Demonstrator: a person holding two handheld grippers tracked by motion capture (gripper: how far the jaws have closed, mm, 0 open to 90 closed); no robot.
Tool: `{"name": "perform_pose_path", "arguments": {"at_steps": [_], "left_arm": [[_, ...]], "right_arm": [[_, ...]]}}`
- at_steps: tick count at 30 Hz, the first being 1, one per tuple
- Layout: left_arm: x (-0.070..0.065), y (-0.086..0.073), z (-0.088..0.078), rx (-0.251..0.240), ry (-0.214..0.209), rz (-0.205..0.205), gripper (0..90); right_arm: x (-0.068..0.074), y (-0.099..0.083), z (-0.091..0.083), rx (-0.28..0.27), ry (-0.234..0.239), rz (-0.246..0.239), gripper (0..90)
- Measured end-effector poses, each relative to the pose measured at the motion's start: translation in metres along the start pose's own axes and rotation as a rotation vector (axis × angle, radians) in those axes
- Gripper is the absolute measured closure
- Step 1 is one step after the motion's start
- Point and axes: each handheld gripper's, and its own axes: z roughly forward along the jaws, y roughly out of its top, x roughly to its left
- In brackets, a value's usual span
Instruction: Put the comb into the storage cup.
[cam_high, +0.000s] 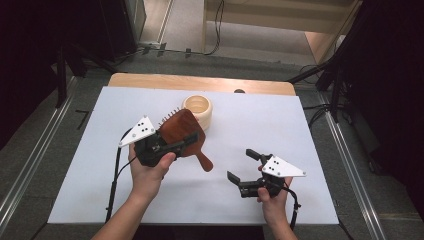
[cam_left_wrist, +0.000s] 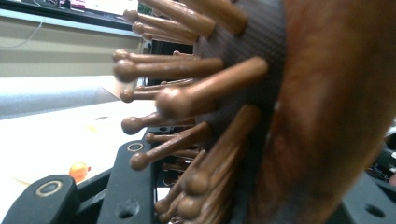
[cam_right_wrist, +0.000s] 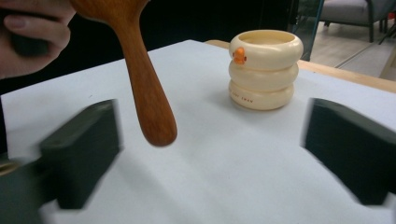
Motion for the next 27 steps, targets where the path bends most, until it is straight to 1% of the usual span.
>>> {"name": "perform_pose_path", "arguments": {"at_steps": [2, 3, 4, 5, 9, 12, 13, 14, 16, 19, 21, 22, 23, 27], "left_arm": [[0.002, 0.002, -0.001, -0.009, -0.001, -0.004, 54.6], [0.003, 0.003, -0.002, -0.008, 0.000, 0.000, 54.6], [0.003, 0.004, -0.002, -0.011, 0.004, -0.005, 54.6], [0.005, 0.005, -0.003, -0.009, 0.008, 0.002, 54.6], [0.008, 0.007, -0.004, -0.016, 0.019, -0.005, 54.5], [0.010, 0.008, -0.006, -0.019, 0.021, -0.010, 54.5], [0.011, 0.009, -0.006, -0.019, 0.025, -0.005, 54.5], [0.011, 0.009, -0.006, -0.021, 0.028, -0.012, 54.5], [0.014, 0.010, -0.007, -0.022, 0.032, -0.010, 54.4], [0.016, 0.012, -0.009, -0.024, 0.040, -0.006, 54.5], [0.017, 0.014, -0.009, -0.027, 0.046, -0.004, 54.5], [0.017, 0.015, -0.010, -0.025, 0.047, 0.000, 54.5], [0.018, 0.016, -0.010, -0.025, 0.050, 0.002, 54.5], [0.020, 0.020, -0.011, -0.031, 0.054, 0.001, 54.5]], "right_arm": [[-0.003, -0.002, -0.004, 0.002, -0.002, 0.002, 0.0], [-0.004, -0.003, -0.006, 0.003, -0.017, -0.002, 0.0], [-0.005, -0.004, -0.008, 0.006, -0.031, -0.003, 0.0], [-0.006, -0.005, -0.009, 0.003, -0.037, -0.002, 0.0], [-0.011, -0.009, -0.018, -0.003, -0.077, -0.003, 0.0], [-0.013, -0.013, -0.023, 0.013, -0.124, -0.026, 0.0], [-0.014, -0.015, -0.025, 0.015, -0.123, -0.025, 0.0], [-0.015, -0.016, -0.027, 0.021, -0.120, -0.020, 0.0], [-0.017, -0.019, -0.031, 0.026, -0.122, -0.021, 0.0], [-0.021, -0.021, -0.037, 0.017, -0.115, -0.020, 0.0], [-0.023, -0.021, -0.041, 0.012, -0.122, -0.021, 0.0], [-0.024, -0.022, -0.043, 0.012, -0.122, -0.013, 0.0], [-0.025, -0.023, -0.044, 0.011, -0.126, -0.018, 0.0], [-0.029, -0.025, -0.051, 0.011, -0.143, -0.012, 0.0]]}}
